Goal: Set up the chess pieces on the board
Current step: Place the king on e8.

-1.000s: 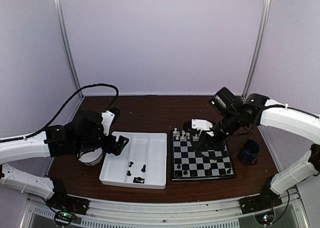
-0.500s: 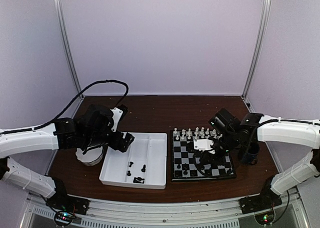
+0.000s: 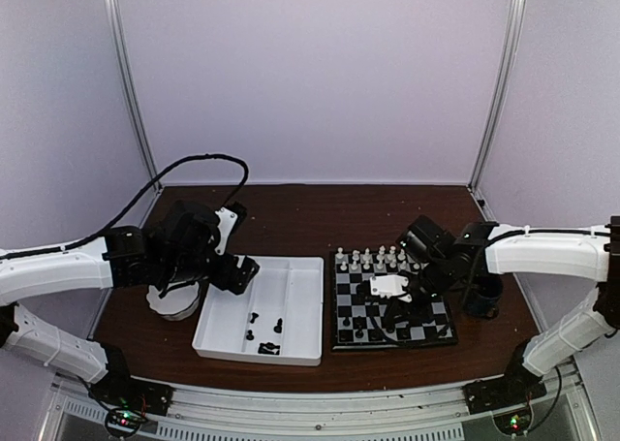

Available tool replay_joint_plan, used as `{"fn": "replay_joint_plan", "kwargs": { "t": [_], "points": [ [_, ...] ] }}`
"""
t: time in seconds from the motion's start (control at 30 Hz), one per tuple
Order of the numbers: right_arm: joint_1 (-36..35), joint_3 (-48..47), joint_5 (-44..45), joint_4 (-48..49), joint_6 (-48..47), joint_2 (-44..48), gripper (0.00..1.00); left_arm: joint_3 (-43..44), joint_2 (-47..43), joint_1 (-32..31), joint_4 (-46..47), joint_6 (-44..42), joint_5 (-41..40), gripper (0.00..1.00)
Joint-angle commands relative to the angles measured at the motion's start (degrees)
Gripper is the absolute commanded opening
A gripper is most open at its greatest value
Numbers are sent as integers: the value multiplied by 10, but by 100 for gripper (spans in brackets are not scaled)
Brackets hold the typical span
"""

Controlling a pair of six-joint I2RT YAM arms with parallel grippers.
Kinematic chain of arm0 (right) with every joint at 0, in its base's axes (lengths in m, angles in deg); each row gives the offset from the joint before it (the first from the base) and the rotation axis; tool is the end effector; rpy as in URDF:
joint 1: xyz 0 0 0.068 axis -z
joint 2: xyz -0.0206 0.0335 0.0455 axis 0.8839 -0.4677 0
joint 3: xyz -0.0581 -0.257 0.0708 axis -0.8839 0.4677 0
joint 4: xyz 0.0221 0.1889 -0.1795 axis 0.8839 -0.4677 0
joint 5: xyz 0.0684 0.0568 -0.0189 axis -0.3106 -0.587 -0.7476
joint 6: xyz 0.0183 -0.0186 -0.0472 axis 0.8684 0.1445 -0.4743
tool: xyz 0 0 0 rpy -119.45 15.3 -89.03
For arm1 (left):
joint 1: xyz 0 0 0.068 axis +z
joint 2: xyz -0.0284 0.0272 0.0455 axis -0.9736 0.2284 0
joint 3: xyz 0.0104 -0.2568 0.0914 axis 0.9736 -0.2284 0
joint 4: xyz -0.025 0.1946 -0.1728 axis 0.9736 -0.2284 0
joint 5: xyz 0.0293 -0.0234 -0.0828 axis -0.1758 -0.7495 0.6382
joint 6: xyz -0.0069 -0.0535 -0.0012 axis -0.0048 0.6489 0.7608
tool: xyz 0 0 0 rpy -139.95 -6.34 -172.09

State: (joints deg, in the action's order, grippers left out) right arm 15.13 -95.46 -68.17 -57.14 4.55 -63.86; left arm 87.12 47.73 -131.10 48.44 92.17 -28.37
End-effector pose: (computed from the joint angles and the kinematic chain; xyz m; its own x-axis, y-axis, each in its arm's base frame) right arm 0.1654 0.1983 0.2148 -0.0502 -0.8451 -0.5323 -0.9974 0.0147 0.0707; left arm 0.1572 -0.1984 0.2695 -0.5960 0.2137 -0.7741 0.4243 0.9022 -0.0776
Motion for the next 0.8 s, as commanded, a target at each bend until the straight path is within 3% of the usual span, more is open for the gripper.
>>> {"fn": "replay_joint_plan", "kwargs": {
  "t": [0.0, 0.77],
  "points": [
    [-3, -6, -5, -12, -8, -23, 8, 13, -2, 4, 5, 4, -1, 97],
    [-3, -11, 15, 8, -3, -59, 11, -22, -13, 4, 23, 11, 13, 97]
  ]
}}
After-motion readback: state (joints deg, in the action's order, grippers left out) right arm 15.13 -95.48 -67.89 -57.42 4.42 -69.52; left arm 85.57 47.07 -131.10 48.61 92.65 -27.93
